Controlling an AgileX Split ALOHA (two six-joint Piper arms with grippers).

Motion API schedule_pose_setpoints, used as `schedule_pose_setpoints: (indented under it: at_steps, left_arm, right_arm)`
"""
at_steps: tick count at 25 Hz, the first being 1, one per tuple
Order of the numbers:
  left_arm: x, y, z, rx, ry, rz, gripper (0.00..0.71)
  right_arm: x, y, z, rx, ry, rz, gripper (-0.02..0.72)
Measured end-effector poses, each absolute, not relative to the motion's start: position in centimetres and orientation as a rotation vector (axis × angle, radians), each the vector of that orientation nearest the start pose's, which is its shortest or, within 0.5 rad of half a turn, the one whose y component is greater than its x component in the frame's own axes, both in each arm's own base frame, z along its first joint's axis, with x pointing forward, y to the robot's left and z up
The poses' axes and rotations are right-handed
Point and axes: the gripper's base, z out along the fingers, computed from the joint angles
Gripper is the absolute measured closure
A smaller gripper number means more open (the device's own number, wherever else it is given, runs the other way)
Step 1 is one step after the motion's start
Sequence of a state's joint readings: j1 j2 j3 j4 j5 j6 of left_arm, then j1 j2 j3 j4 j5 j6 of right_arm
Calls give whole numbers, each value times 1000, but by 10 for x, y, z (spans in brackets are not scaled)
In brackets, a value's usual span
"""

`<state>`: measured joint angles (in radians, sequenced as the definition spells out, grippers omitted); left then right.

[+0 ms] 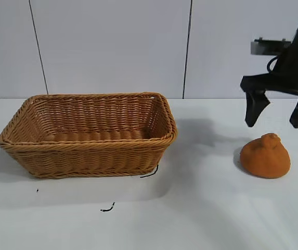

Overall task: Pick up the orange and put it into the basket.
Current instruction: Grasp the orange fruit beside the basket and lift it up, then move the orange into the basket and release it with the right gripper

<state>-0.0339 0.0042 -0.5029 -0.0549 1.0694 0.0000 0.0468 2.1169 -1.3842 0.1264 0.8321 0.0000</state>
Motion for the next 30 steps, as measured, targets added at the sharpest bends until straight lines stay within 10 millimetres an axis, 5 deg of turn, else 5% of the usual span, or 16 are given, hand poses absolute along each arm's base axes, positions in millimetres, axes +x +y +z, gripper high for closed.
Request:
schedule_pose_setpoints:
  at_steps: [4, 9, 14, 22, 30]
  left_arm:
    - [-5, -4, 277, 38, 2054, -87, 71]
    - [-5, -4, 277, 38, 2054, -87, 71]
    - [-5, -4, 277, 38, 2054, -87, 71]
    - [-5, -4, 277, 38, 2054, -87, 71]
    - [-5, -4, 278, 38, 2053, -87, 71]
  right_arm:
    - [402, 27, 120, 52, 3044, 151, 162]
    - [400, 27, 128, 49, 3046, 154, 620]
    - [400, 28, 173, 36, 2964, 166, 635]
    - [415, 30, 294, 1, 2660, 188, 635]
    - [420, 42, 321, 0, 2586, 267, 635]
